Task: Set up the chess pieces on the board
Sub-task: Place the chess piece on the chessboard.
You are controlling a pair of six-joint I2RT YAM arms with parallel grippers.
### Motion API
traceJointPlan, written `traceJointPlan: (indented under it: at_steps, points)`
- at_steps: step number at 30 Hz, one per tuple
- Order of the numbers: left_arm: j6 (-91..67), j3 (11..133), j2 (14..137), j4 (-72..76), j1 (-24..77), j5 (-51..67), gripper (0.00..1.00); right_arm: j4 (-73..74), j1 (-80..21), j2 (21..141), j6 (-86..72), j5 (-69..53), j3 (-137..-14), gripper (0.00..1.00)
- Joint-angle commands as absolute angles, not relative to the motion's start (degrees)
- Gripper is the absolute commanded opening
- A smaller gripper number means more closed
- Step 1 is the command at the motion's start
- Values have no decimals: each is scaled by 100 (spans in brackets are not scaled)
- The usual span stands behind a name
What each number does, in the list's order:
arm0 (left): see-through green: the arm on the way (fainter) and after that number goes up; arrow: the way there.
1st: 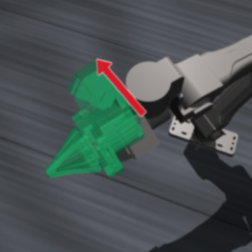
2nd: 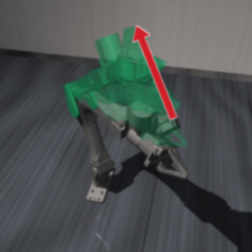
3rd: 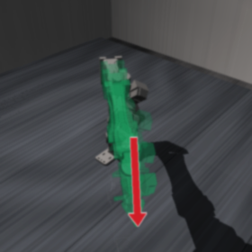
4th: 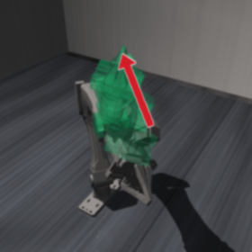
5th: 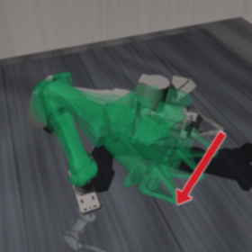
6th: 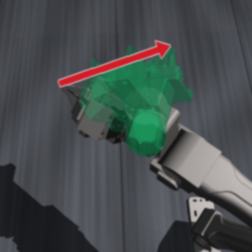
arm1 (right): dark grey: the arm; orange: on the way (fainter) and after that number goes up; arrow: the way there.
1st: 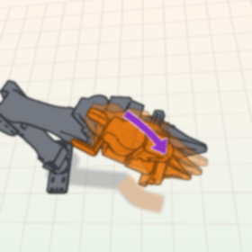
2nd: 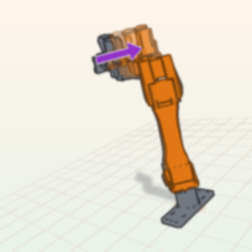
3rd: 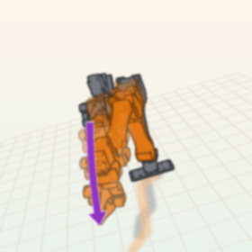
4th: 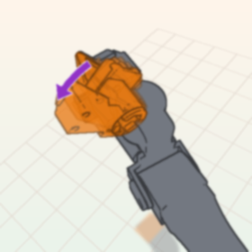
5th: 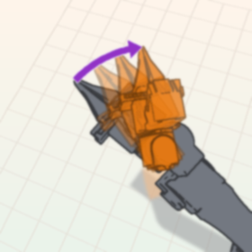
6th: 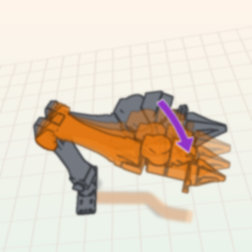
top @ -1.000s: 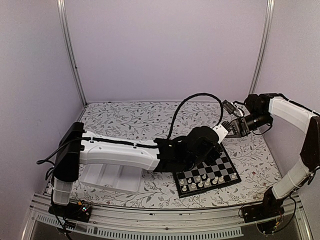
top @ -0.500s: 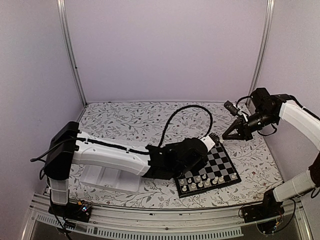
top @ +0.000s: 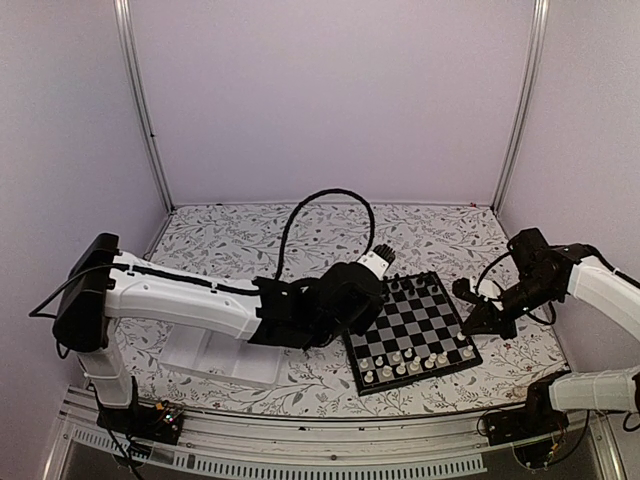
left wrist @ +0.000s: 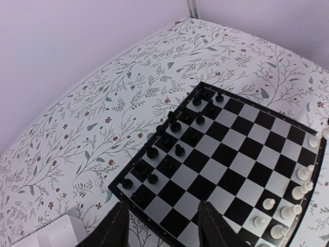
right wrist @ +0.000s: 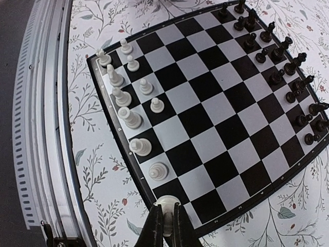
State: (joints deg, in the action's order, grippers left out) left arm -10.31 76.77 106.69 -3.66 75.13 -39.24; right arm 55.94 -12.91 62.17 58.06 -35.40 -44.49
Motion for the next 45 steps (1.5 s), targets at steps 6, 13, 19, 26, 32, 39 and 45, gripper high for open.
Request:
traceJointPlan:
  at_steps: [6, 13, 19, 26, 32, 39, 45]
  points:
    - [-1631, 7662, 10532, -613, 7175, -3858, 48, 5110, -1561, 6181, 6346, -2901, -3914, 1]
    - [-1711, 7711, 10566, -627, 7129, -3828, 48, 4825, -1782, 6347, 6255, -2666, -3676, 2]
    - [-1727, 7774, 10633, -736, 7110, -3816, 48, 4590, -1994, 6513, 6103, -2487, -3553, 2]
    - [-1776, 7752, 10647, -762, 7102, -3797, 48, 4408, -2074, 6669, 5986, -2407, -3551, 3]
    - [-1804, 7743, 10652, -815, 7106, -3814, 48, 4301, -2157, 6806, 5929, -2363, -3508, 4]
    - [-1820, 7734, 10656, -844, 7097, -3824, 48, 4282, -2215, 6897, 5898, -2282, -3481, 6]
    - [-1857, 7717, 10652, -891, 7094, -3841, 48, 4324, -2242, 6921, 5906, -2220, -3479, 9]
